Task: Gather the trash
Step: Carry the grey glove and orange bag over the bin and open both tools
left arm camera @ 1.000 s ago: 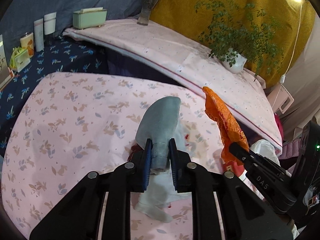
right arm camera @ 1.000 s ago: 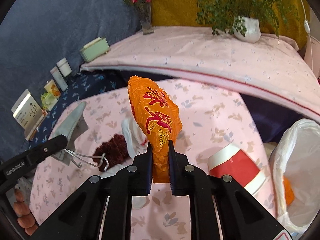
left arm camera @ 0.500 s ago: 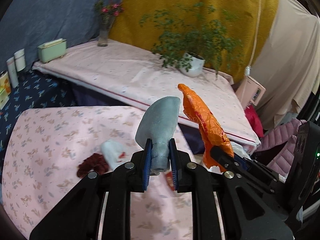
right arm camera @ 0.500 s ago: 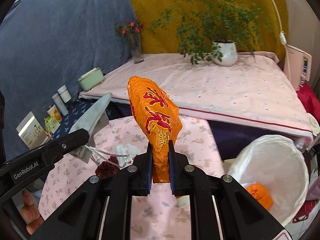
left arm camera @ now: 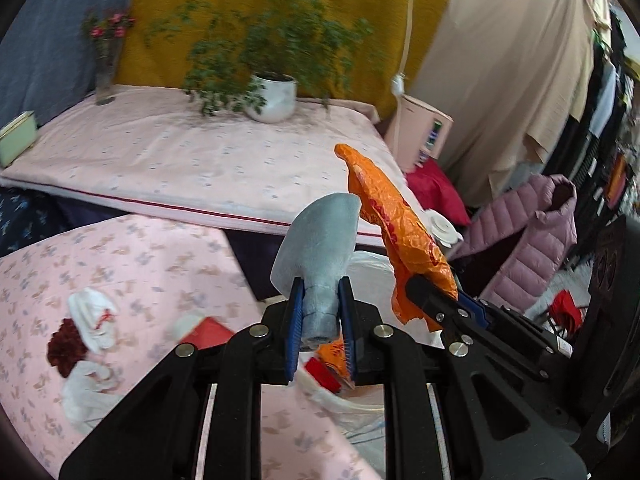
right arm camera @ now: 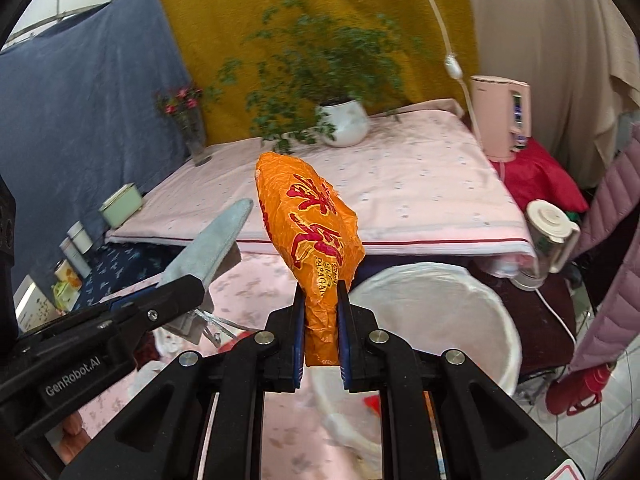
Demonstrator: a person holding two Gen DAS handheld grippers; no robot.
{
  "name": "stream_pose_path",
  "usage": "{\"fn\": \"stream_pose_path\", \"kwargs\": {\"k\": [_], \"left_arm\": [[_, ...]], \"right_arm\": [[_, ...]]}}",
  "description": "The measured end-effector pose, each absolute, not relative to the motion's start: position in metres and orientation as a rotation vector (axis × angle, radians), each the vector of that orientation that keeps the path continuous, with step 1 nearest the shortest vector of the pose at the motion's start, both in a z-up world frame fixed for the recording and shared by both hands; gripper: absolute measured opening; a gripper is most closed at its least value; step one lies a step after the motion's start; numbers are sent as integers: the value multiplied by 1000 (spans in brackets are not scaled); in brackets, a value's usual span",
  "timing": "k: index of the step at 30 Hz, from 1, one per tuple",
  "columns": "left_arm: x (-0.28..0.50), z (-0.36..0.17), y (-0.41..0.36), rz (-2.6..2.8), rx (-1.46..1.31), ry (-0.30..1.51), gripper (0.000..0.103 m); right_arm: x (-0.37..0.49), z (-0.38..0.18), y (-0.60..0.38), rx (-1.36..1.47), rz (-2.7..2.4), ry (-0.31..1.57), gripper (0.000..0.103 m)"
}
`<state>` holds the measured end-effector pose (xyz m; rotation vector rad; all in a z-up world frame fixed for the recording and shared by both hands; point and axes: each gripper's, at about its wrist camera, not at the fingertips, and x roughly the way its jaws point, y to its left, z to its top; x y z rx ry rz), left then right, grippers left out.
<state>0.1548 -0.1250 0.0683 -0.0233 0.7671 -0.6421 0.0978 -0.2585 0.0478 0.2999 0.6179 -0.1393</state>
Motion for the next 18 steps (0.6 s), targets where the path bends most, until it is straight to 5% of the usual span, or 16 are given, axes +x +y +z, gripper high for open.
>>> {"fn": "stream_pose_path", "kwargs": {"k": [6, 9, 18], "left_arm": [[147, 58, -170, -706, 11, 791, 21], [146, 56, -176, -680, 8, 785, 53], [153, 48, -167, -612, 8, 791, 54]], "right_arm": [[79, 39, -299, 329, -209, 624, 13], [76, 36, -308, 336, -223, 625, 13], [75, 26, -321, 357, -236, 635, 13]]}}
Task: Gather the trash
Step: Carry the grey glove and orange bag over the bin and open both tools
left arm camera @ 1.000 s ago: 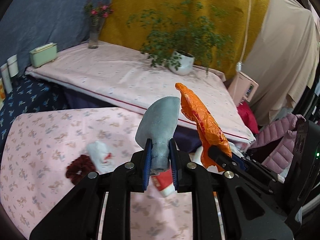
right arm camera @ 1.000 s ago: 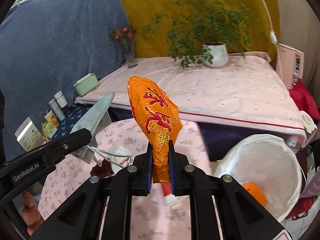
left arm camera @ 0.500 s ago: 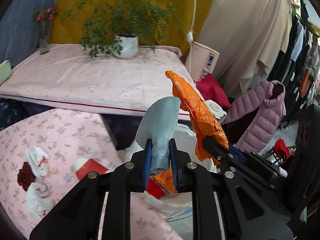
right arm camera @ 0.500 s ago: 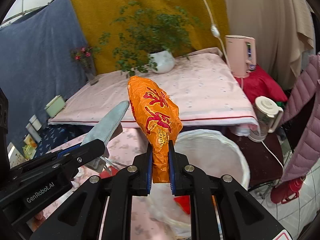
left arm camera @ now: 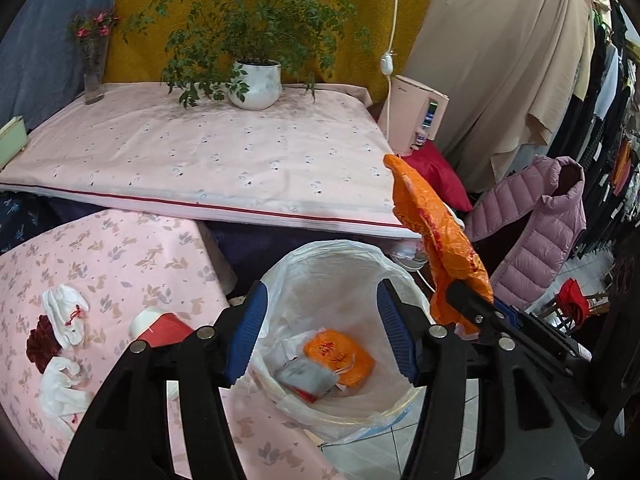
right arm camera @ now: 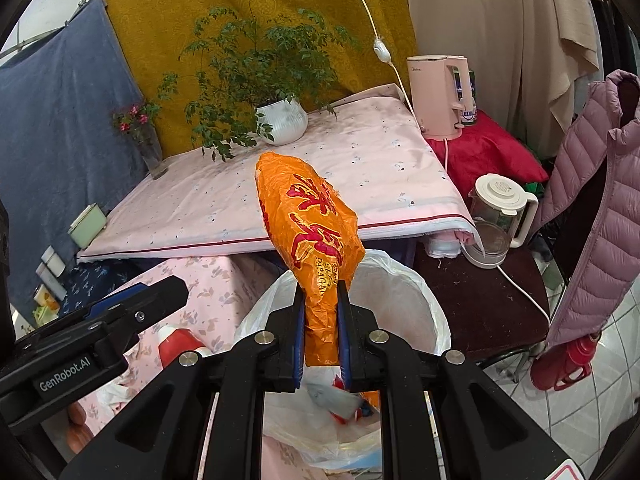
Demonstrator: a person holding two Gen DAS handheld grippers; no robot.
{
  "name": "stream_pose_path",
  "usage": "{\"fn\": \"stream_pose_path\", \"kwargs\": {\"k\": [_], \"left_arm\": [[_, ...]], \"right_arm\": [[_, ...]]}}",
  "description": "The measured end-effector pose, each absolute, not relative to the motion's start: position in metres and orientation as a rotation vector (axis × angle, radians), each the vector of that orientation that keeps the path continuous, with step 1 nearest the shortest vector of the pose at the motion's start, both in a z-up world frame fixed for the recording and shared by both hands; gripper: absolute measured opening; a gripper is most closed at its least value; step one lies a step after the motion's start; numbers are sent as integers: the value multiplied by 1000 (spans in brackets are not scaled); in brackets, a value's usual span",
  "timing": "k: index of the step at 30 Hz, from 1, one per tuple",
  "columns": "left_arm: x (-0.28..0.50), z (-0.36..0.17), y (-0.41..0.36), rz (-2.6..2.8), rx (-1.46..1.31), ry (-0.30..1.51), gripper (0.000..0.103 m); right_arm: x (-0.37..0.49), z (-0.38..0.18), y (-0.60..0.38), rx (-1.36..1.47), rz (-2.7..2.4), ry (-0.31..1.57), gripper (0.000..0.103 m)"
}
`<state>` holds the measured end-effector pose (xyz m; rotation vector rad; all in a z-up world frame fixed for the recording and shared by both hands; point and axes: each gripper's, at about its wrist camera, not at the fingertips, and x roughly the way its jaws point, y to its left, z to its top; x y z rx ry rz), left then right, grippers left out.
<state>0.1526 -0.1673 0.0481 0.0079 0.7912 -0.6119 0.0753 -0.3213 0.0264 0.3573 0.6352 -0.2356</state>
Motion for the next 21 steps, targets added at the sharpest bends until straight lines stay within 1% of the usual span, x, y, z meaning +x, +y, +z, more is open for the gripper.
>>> {"fn": "stream_pose_path", "kwargs": {"k": [14, 15, 17, 18, 19, 20, 21], "left_arm": [[154, 49, -149, -566, 5, 783, 54], [155, 49, -148, -564, 4, 784, 54], [154, 48, -145, -556, 4, 785, 55], [155, 48, -143, -550, 3, 785, 60], [155, 47, -141, -542, 1, 785, 66], [155, 47, -138, -533, -4, 784, 67], [156, 47, -136, -524, -9, 783, 69]], "right_arm": [[83, 25, -308, 347, -211, 642, 14], [83, 25, -308, 348, -210, 643, 18], [84, 26, -307, 347, -210, 645, 21], [84, 27, -305, 342, -218, 641, 30], [84, 28, -305, 340, -221, 635, 36], [83, 29, -303, 338, -230, 624, 45], [82, 31, -302, 337, -233, 614, 47]]}}
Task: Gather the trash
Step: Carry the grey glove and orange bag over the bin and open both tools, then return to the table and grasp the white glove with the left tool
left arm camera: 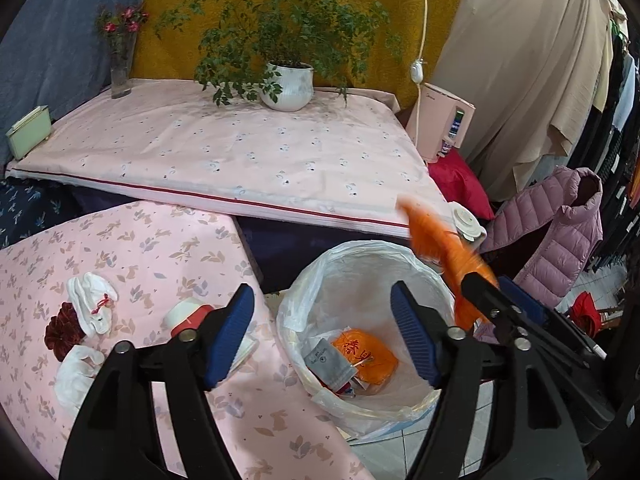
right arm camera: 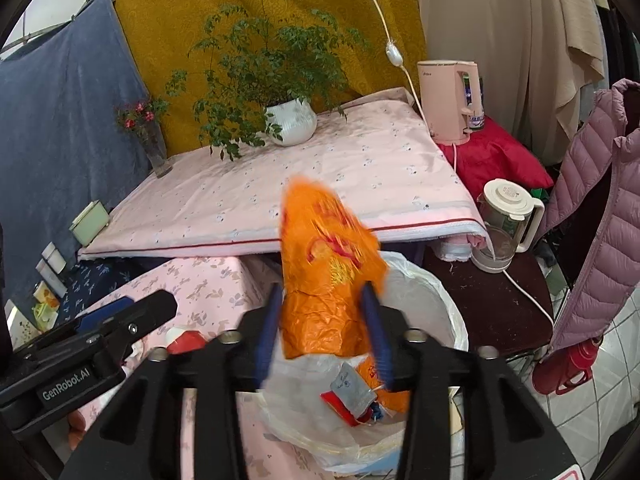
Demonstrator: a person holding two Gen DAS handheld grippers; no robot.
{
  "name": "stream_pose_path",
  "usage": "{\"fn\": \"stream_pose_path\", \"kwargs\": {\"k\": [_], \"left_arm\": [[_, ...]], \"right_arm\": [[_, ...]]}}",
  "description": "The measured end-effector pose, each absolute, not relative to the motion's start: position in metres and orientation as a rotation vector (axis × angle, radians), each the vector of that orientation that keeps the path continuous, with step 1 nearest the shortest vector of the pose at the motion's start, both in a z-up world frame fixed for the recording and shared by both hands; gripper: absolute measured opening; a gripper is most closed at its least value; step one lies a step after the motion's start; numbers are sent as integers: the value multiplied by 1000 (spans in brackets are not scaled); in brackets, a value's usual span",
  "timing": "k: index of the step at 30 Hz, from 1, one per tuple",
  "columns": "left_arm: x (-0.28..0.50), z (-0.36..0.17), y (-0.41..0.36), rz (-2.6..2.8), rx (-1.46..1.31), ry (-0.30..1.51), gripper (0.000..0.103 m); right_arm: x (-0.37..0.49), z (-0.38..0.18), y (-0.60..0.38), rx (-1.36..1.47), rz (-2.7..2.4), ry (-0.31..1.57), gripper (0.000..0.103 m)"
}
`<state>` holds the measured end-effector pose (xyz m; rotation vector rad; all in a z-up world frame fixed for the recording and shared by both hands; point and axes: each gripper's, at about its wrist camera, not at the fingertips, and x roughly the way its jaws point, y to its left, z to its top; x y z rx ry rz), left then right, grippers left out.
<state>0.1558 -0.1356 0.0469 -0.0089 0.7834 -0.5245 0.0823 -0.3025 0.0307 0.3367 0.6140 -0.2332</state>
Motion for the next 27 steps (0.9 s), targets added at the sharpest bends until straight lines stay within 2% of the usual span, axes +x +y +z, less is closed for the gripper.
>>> {"fn": "stream_pose_path", "kwargs": {"k": [25, 27], "left_arm": [[161, 43, -75, -418, -71, 782, 71], [162, 41, -66, -392, -80, 780, 74]], "right_arm": [[98, 37, -254, 289, -154, 631, 47], [100, 37, -246, 283, -142, 637, 47]]}}
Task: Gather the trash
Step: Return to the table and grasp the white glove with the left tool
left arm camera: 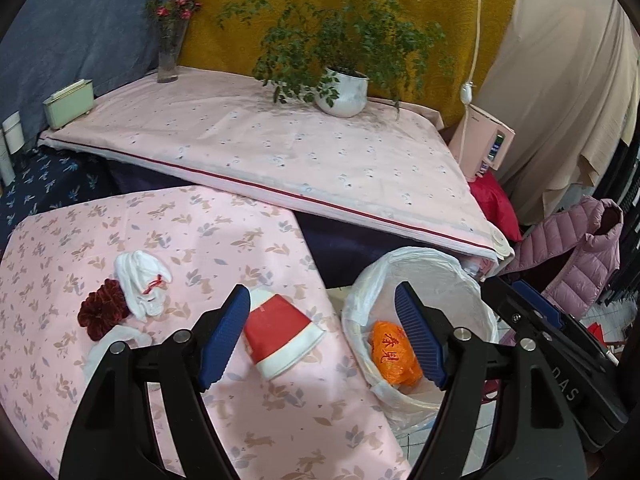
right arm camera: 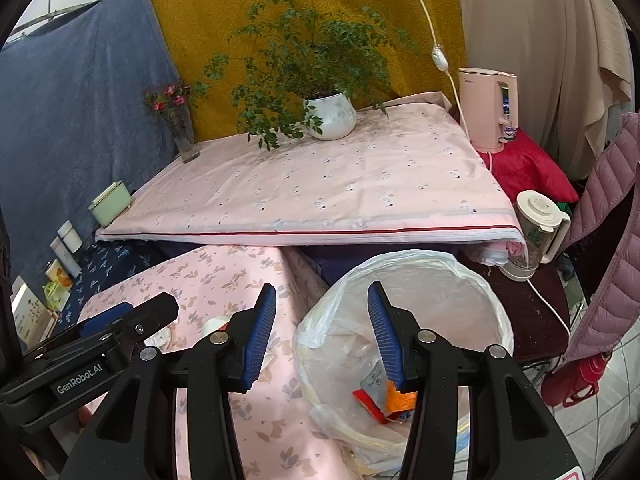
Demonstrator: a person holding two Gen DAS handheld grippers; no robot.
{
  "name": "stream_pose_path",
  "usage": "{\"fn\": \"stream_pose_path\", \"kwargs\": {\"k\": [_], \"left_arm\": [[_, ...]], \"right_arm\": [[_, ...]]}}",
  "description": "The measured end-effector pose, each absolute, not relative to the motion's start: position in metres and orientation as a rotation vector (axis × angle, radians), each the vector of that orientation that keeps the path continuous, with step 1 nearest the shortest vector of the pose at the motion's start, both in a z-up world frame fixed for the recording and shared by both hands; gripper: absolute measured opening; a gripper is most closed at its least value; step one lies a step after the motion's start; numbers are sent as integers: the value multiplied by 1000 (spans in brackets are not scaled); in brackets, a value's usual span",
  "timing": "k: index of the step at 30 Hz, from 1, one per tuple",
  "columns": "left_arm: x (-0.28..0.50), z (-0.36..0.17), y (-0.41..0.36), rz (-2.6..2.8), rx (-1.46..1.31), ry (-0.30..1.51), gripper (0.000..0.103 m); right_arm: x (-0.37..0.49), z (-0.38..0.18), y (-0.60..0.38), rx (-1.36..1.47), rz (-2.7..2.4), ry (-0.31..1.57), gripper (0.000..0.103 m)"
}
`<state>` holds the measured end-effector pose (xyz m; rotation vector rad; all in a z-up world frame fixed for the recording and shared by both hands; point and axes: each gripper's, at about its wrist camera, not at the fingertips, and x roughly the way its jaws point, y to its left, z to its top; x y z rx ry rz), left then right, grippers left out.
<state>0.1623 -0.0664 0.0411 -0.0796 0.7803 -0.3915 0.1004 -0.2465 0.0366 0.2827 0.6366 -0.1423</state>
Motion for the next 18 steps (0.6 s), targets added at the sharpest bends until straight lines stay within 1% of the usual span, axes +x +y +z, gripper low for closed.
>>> {"fn": "stream_pose_path", "kwargs": {"k": [1, 2, 9, 12, 13, 15, 18], "left_arm": [[162, 40, -62, -377, -84, 777, 78], [162, 39, -56, -366, -87, 774, 80], [166, 27, -17, -290, -100, 787, 81], [167, 19, 3, -244, -91, 790, 84], [167, 16, 9, -230, -92, 794, 85], [168, 7, 25, -192, -96, 805, 88], [168, -4, 45, -135, -82, 813, 90]], "right_arm": [[101, 36, -243, 279, -137, 639, 47], [102, 36, -239, 276, -132, 641, 47], [109, 31, -215, 263, -91, 659, 47], [112, 27, -201, 252, -72, 671, 47], [114, 26, -197, 248, -64, 675, 48], [116, 25, -187, 240, -54, 679, 53], [120, 20, -172, 229, -35, 689, 54]]}}
